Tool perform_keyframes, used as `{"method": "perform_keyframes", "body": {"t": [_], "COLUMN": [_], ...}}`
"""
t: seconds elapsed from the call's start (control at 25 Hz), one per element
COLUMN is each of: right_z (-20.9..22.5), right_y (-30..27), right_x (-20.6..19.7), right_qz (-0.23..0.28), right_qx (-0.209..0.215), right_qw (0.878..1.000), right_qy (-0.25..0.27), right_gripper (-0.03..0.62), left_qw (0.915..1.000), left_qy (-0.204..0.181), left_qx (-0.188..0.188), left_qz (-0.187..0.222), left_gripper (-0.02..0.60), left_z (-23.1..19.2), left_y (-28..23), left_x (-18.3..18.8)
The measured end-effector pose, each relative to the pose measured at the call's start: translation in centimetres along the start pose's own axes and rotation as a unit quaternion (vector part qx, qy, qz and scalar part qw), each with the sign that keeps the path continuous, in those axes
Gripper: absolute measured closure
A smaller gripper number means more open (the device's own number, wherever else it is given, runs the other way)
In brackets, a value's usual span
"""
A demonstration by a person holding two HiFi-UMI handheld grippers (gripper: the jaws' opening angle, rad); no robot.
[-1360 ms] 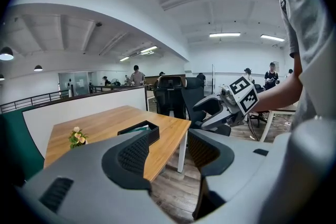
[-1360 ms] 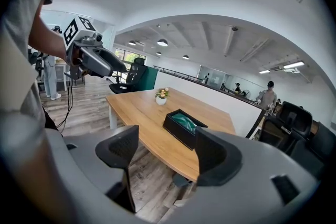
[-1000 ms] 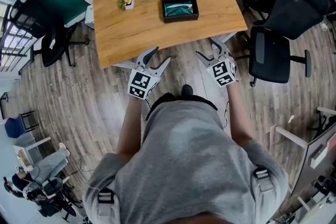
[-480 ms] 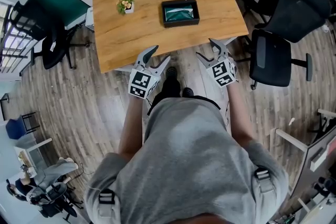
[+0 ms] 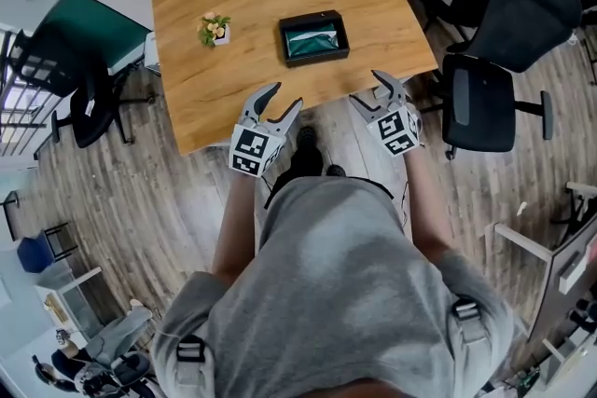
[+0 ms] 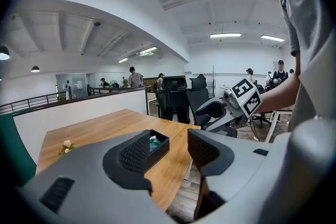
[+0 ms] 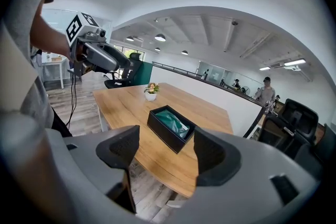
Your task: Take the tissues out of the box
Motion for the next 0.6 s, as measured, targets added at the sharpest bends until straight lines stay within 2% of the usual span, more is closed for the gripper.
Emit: {"method": "perform_keyframes", "body": {"t": [0.6], "right_z": [2.5], "right_y": [-4.5], "right_x": [1.3], "right_qz": [-0.019], "right_qx": [-0.026], "right_qw": [0.999], "right_qy": [-0.021], "right_gripper": [0.261], "left_qw": [0.9992], "left_qy": [-0.011], "left_qx": [-0.038], "left_qz": [-0.008], "left_gripper": [0.341], "left_z": [-5.8], "left_y": [-4.2], "left_x": [0.6]}}
Point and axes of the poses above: the fingertips, and each gripper's own axes: y backward along the fingers, z to its right, x out of its top, the point moved 4 cm from there along y, backward along the fingers
